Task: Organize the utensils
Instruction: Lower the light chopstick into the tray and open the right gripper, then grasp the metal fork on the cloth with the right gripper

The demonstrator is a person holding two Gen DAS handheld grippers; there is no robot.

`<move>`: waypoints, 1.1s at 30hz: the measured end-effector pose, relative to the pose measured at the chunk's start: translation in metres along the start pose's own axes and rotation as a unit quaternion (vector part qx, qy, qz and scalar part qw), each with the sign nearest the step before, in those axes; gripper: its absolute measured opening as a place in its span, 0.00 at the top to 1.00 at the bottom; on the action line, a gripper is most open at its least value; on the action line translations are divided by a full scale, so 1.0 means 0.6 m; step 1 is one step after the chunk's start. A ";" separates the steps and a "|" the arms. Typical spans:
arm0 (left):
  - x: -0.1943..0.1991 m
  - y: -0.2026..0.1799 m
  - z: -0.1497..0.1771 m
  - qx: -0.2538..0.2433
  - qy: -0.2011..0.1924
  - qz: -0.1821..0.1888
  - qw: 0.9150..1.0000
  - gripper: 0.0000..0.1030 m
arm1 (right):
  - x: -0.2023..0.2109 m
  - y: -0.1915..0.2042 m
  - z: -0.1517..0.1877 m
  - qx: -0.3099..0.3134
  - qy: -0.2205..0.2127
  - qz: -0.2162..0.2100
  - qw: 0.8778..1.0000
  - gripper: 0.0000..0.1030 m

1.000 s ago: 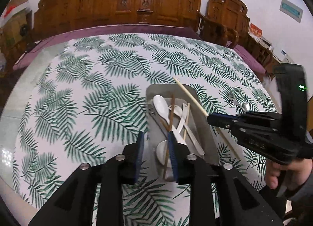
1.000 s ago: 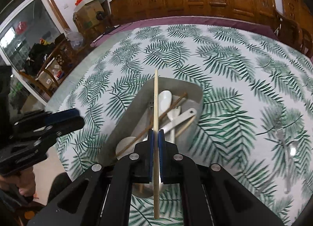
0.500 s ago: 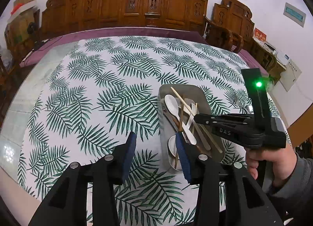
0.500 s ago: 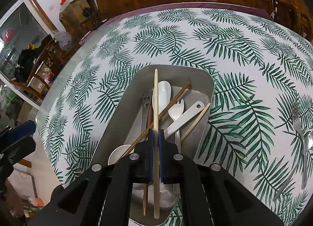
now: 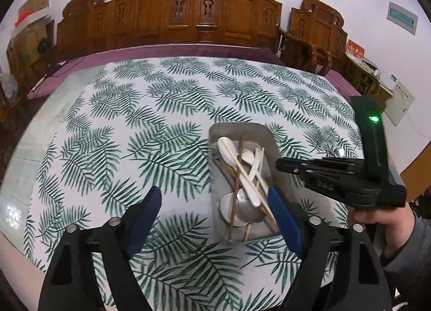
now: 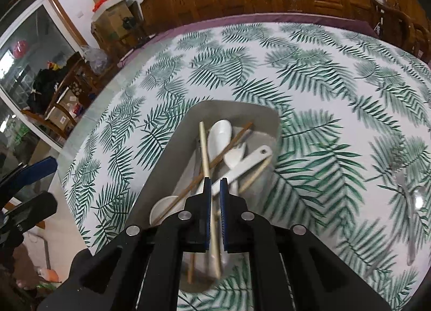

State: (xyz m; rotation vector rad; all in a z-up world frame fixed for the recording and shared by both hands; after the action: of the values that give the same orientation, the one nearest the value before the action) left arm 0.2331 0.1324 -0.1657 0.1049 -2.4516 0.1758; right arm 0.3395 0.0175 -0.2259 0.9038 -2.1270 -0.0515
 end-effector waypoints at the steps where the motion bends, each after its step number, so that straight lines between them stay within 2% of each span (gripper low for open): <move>1: -0.001 -0.007 0.000 0.000 -0.001 0.001 1.000 0.19 | 0.009 -0.006 0.001 0.003 -0.003 0.003 1.000 0.92; 7: -0.023 -0.062 0.002 -0.011 0.001 0.023 1.000 0.16 | 0.079 -0.082 0.017 0.035 -0.023 0.044 0.998 0.92; 9: -0.031 -0.084 0.005 -0.017 0.001 0.033 0.999 0.16 | 0.097 -0.111 0.022 0.040 -0.026 0.060 0.997 0.85; 17: -0.071 -0.165 0.013 -0.038 0.013 0.067 0.997 0.16 | 0.152 -0.265 0.053 0.026 -0.020 0.116 0.993 0.82; 23: -0.090 -0.204 0.019 -0.047 0.021 0.076 0.996 0.16 | 0.136 -0.324 0.054 0.045 -0.002 0.123 0.991 0.82; 33: -0.114 -0.231 0.033 -0.057 0.046 0.079 0.994 0.16 | 0.049 -0.350 0.040 0.079 0.049 0.119 0.989 0.82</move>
State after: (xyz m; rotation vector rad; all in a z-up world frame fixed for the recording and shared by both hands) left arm 0.2906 -0.0056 -0.2106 -0.1434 -2.3716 0.1066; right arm 0.4335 -0.1628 -0.2904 0.7210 -2.1534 0.2816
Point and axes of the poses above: each gripper's, at about its wrist camera, not at the fingertips, and x roughly against the way its jaws point, y to its left, z to its underside, the point moved 6 cm from there along -x, roughly the way its jaws point, and after that the axes turned 11 degrees about -y, right-handed, at the moved point
